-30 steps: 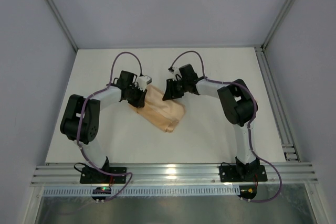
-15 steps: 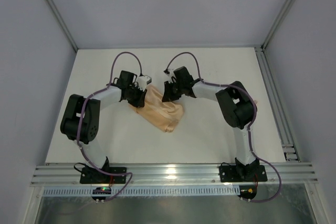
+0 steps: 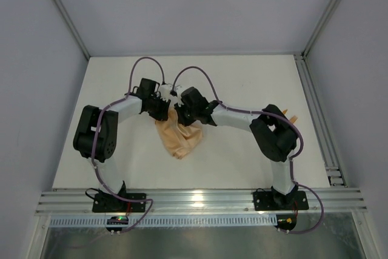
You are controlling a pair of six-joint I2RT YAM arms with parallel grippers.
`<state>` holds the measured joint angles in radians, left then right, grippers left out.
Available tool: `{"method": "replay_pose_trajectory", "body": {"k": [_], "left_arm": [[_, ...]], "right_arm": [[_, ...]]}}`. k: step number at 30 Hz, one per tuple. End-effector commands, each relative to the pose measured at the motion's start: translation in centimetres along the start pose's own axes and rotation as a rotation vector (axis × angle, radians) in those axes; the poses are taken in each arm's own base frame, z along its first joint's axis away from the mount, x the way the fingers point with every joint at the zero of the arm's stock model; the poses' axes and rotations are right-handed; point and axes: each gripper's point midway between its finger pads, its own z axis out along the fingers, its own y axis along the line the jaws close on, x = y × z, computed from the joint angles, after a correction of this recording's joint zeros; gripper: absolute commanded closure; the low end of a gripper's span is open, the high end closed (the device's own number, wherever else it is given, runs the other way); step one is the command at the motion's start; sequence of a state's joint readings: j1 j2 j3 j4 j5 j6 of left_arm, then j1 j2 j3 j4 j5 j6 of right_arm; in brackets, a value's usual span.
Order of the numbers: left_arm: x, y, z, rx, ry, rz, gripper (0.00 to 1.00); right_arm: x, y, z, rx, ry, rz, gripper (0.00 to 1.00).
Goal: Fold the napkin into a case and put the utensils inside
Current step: Smooth out the 2/3-rectangle-folded napkin at the center of the board.
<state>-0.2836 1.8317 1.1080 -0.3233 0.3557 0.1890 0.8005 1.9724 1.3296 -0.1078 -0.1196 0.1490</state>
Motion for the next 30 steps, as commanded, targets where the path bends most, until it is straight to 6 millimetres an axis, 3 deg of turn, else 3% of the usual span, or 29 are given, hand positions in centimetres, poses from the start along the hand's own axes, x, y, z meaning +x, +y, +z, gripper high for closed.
{"method": "replay_pose_trajectory", "body": {"k": [1,3,6,9,11,15,18,22,24,25,27,30], "left_arm": [[2.8,0.4,0.9,-0.016,0.099,-0.040,0.82],[2.8,0.4,0.8,-0.018,0.098,-0.040,0.82],[2.8,0.4,0.8,-0.017,0.095,-0.039,0.82],[2.8,0.3,0.8,-0.016,0.096,-0.038,0.82],[2.8,0.4,0.8,-0.017,0.095,-0.037,0.81],[2.8,0.3,0.8,-0.014,0.097,-0.037,0.81],[2.8,0.3,0.8,-0.015,0.098,-0.037,0.81],[2.7,0.3,0.7,-0.013,0.094,-0.039,0.80],[2.6,0.2,0.6,-0.011,0.090,-0.038,0.80],[2.5,0.2,0.6,-0.010,0.089,-0.038,0.80],[2.5,0.2,0.5,-0.010,0.089,-0.039,0.80],[2.4,0.2,0.6,-0.010,0.089,-0.039,0.80]], "right_arm": [[-2.5,-0.1,-1.1,0.053,-0.078,-0.045,0.88],[-1.9,-0.2,-1.0,0.043,-0.051,-0.025,0.85],[-0.4,0.0,-1.0,-0.009,-0.005,0.087,0.69],[2.3,-1.3,-1.5,-0.004,0.025,0.203,0.59],[2.5,-2.3,-2.4,0.021,0.001,0.245,0.54],[1.6,-3.1,-4.0,0.076,-0.050,0.229,0.51],[-0.5,-3.2,-5.6,0.149,-0.123,0.157,0.50],[-3.1,-0.3,-5.7,0.100,-0.219,0.066,0.50],[-2.8,1.7,-5.2,0.008,-0.226,0.056,0.50],[-3.6,2.6,-5.0,-0.037,-0.265,0.049,0.50],[-2.9,4.6,-4.1,-0.158,-0.239,0.035,0.53],[-2.4,7.4,-3.1,-0.335,-0.209,0.004,0.65]]}}
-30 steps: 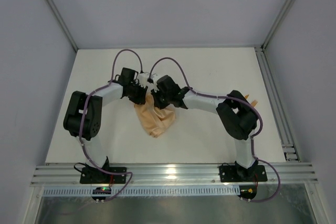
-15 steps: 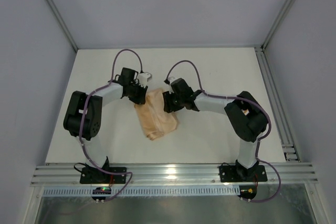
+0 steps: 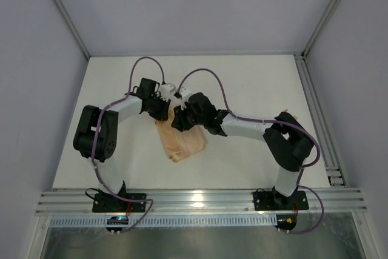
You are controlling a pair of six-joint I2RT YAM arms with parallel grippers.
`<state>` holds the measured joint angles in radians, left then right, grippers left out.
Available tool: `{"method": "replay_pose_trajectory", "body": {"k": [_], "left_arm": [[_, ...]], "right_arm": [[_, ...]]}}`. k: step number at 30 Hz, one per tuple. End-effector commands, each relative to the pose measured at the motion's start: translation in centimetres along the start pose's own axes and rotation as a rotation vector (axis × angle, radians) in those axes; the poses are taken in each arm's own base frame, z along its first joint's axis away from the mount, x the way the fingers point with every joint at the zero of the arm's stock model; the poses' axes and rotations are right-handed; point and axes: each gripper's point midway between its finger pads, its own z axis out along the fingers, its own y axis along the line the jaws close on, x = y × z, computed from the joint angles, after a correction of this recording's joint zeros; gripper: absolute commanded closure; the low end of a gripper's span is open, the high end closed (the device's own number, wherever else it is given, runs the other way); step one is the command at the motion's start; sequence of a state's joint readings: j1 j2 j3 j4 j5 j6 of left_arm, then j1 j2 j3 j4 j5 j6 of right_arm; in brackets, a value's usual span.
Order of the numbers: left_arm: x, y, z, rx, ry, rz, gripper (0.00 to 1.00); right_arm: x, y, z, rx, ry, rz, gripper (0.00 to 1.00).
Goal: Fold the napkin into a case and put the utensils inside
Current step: Smooth out the 2/3-rectangle-folded napkin at the center of the board.
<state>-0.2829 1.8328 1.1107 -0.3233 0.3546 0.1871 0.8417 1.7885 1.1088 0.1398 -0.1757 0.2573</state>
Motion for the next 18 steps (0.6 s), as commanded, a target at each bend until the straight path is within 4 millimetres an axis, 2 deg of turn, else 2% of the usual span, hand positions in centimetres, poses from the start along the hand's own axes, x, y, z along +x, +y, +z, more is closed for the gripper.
{"method": "replay_pose_trajectory", "body": {"k": [1,4,9,12,15,18], "left_arm": [[2.4,0.1,0.6,-0.008,0.090,-0.039,0.80],[2.4,0.1,0.5,-0.010,0.089,-0.038,0.80],[2.1,0.1,0.4,-0.011,0.079,-0.039,0.80],[2.1,0.1,0.4,-0.011,0.080,-0.041,0.80],[2.1,0.1,0.2,-0.009,0.081,-0.037,0.80],[1.2,-0.5,-0.6,0.016,0.056,-0.018,0.77]], "right_arm": [[0.2,3.4,1.5,-0.234,0.011,-0.020,0.71],[2.6,3.3,2.3,-0.247,0.096,0.020,0.81],[6.9,1.7,2.6,-0.185,0.223,0.087,0.86],[8.7,0.9,2.3,-0.151,0.260,0.117,0.87],[9.8,-0.2,1.9,-0.100,0.279,0.144,0.89],[9.4,-1.3,1.8,-0.074,0.276,0.151,0.90]]}}
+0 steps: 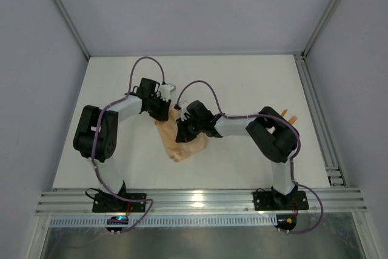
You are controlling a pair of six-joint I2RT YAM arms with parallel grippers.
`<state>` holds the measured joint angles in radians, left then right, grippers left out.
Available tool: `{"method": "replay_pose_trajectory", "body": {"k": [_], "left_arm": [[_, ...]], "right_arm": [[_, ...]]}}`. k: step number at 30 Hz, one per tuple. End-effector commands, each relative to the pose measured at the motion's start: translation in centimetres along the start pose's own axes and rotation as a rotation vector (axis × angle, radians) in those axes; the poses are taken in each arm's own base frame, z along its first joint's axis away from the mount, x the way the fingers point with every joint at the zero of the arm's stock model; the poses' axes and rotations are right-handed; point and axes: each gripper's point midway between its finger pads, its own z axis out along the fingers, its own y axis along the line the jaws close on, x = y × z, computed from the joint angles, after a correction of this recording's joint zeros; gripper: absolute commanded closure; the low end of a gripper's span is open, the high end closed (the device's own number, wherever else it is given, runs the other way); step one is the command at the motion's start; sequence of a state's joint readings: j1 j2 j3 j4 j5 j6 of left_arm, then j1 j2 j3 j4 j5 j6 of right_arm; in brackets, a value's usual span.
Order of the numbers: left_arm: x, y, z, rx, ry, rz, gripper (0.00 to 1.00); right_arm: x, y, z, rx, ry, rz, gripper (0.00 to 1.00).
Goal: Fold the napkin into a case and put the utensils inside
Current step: Smooth out the 2/3-rectangle-folded napkin at the center of the board.
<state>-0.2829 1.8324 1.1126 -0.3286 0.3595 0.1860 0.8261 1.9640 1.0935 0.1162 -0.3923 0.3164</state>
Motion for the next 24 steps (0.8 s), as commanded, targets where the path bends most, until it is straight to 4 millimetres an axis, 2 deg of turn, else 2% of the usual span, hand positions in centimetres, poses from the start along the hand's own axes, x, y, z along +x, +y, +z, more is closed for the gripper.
{"method": "replay_pose_trajectory", "body": {"k": [1,5,8,9,10,12,13,16,20,24], "left_arm": [[0.9,-0.7,-1.0,0.024,0.046,-0.010,0.76],[-1.0,-2.5,-3.3,0.099,0.003,0.019,0.68],[-1.6,-2.7,-4.8,0.130,-0.009,0.008,0.63],[-2.4,-2.8,-5.5,0.150,-0.034,0.004,0.62],[-2.5,-2.6,-5.9,0.160,-0.037,-0.015,0.59],[-3.2,-0.8,-7.0,0.132,-0.067,-0.058,0.56],[-3.0,0.5,-7.2,0.098,-0.063,-0.081,0.53],[-1.9,3.1,-6.0,0.001,-0.016,-0.083,0.50],[-0.4,4.8,-3.8,-0.047,0.027,-0.086,0.47],[-0.4,4.7,-2.7,-0.030,0.007,-0.094,0.47]], "right_arm": [[0.7,-1.9,-0.7,0.064,0.027,0.037,0.90],[1.1,-3.4,-0.7,0.080,0.064,0.071,0.91],[1.3,-4.0,-0.9,0.088,0.067,0.078,0.91],[1.5,-3.9,-1.0,0.086,0.072,0.078,0.91],[1.5,-3.9,-1.1,0.084,0.071,0.074,0.91],[1.1,-3.9,-1.1,0.080,0.064,0.066,0.91],[1.4,-4.2,-1.4,0.082,0.080,0.065,0.91],[1.0,-4.4,-1.6,0.073,0.083,0.057,0.91],[0.4,-5.1,-2.1,0.077,0.097,0.036,0.91],[0.2,-5.6,-2.2,0.073,0.108,0.025,0.91]]}}
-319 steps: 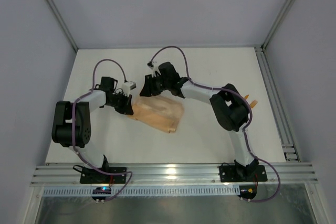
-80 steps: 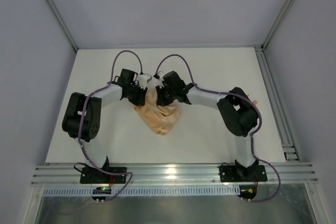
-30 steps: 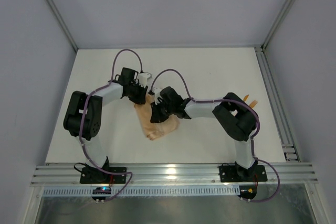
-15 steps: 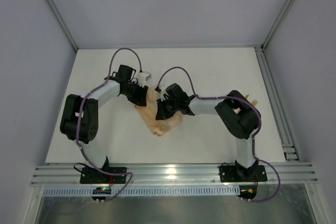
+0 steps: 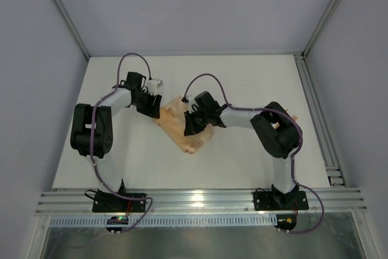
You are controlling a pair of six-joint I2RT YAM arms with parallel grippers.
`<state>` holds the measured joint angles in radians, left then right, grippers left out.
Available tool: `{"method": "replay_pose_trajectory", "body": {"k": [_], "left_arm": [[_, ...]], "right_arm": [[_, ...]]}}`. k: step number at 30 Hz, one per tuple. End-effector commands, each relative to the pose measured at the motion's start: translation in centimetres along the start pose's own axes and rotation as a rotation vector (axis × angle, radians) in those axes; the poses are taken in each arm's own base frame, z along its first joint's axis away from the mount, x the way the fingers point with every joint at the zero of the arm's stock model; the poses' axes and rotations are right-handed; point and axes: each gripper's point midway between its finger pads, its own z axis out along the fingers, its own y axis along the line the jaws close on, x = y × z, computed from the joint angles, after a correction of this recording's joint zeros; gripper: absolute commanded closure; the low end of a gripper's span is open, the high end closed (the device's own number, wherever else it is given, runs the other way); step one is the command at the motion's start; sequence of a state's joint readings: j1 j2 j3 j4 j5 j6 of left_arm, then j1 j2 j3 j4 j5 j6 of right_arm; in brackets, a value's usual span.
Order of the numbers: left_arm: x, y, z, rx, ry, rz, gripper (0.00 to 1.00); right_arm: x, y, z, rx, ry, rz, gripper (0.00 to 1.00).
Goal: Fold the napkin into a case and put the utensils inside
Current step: Smooth out the 2/3-rectangle-folded napkin at the center of the board.
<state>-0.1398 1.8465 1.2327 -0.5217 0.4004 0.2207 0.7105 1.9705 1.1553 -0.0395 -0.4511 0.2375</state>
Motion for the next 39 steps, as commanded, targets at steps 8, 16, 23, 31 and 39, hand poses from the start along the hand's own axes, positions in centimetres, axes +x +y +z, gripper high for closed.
{"method": "replay_pose_trajectory", "body": {"k": [8,16,23,31,39], "left_arm": [[1.9,-0.7,2.3,0.037,0.046,-0.003,0.75],[5.6,-2.1,0.9,0.066,0.119,0.011,0.95],[8.7,-3.6,-1.0,0.097,0.185,0.035,0.97],[11.2,-4.5,-2.9,0.106,0.232,0.082,0.89],[10.1,-5.2,-4.5,0.108,0.187,0.097,0.58]], "right_arm": [[0.8,-2.1,0.4,0.038,0.060,-0.010,0.91],[0.7,-2.4,0.2,0.053,0.065,-0.008,0.91],[1.7,-1.7,-1.3,0.056,0.109,-0.011,0.90],[3.3,-2.3,-2.4,0.106,0.184,0.026,0.90],[2.9,-2.8,-2.8,0.151,0.186,0.013,0.89]]}}
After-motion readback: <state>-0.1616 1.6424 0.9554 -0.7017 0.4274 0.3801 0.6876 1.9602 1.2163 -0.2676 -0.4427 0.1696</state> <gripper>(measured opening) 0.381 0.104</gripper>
